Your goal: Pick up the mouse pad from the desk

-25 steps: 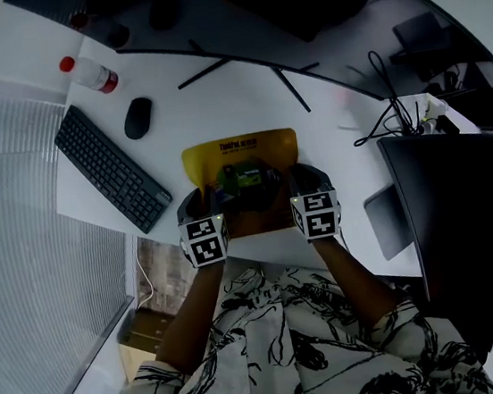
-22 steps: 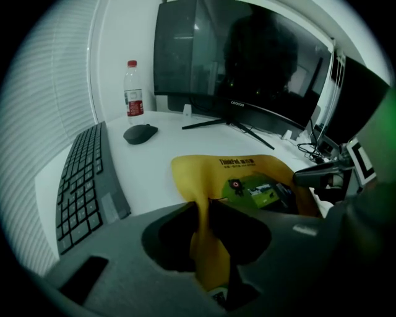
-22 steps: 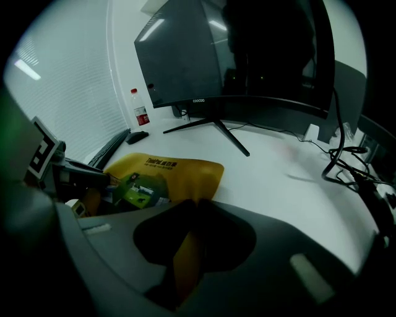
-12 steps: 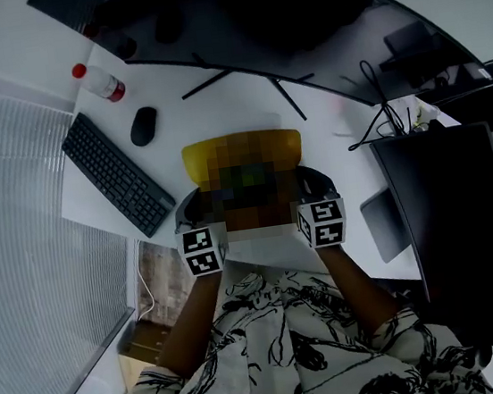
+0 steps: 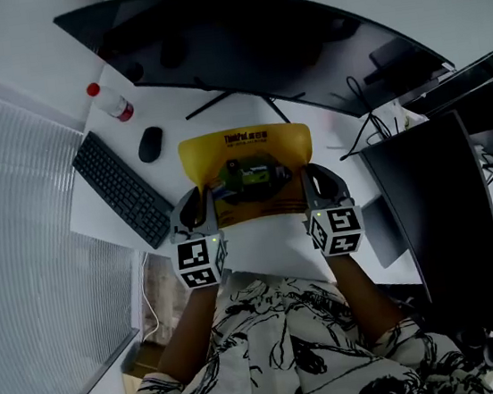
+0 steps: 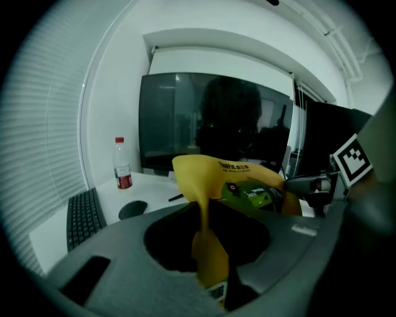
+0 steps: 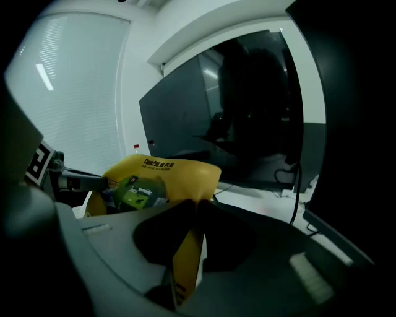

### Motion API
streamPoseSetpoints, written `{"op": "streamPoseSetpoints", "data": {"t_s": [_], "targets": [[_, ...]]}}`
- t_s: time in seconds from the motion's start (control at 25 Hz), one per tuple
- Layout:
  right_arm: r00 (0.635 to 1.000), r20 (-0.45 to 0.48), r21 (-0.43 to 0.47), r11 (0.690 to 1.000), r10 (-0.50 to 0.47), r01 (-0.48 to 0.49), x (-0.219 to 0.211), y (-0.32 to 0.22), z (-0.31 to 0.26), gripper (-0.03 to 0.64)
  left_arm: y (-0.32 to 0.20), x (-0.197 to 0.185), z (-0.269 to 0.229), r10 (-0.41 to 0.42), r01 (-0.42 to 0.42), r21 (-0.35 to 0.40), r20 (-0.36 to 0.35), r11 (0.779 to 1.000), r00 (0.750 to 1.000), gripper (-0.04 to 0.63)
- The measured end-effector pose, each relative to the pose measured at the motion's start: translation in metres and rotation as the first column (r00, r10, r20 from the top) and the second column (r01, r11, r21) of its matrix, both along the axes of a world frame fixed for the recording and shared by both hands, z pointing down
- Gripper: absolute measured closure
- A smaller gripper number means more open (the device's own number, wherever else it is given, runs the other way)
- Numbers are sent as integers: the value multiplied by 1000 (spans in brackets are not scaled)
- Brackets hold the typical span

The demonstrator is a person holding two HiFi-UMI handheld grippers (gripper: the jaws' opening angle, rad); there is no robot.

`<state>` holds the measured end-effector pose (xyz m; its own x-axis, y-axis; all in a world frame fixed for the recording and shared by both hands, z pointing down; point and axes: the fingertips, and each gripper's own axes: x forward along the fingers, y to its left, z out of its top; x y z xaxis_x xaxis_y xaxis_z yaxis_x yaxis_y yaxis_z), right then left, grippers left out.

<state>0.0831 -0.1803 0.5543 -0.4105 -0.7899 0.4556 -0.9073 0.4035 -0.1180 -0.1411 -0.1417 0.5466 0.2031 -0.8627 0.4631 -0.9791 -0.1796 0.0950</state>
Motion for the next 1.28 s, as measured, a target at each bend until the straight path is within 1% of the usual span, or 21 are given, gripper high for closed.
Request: {"op": "streamPoseSetpoints", "data": {"t_s": [0.24,0.64,0.88,1.04,1.28], "targets": [[999,32,107,994,19,-23,5,-5,-51,558,-9,3,-48,23,-23,106,1,994,1000,520],[998,56,238,971,14,-27,7,0,-128,558,-16,5,-120,81,-73,221,-27,973,996,526],[997,78,300,953,23,-45,16,-4,-176,558,-26,14,-174,122,-115,299,-7,947,992,529],[996,88,343,938,21,-50,22,-6,-204,558,-31,20,-202,148,-140,350,6,926,989,528],[996,84,435,899,10,-46,25,5,-246,558,-26,23,-235,162,-149,416,4,897,987,529]]}}
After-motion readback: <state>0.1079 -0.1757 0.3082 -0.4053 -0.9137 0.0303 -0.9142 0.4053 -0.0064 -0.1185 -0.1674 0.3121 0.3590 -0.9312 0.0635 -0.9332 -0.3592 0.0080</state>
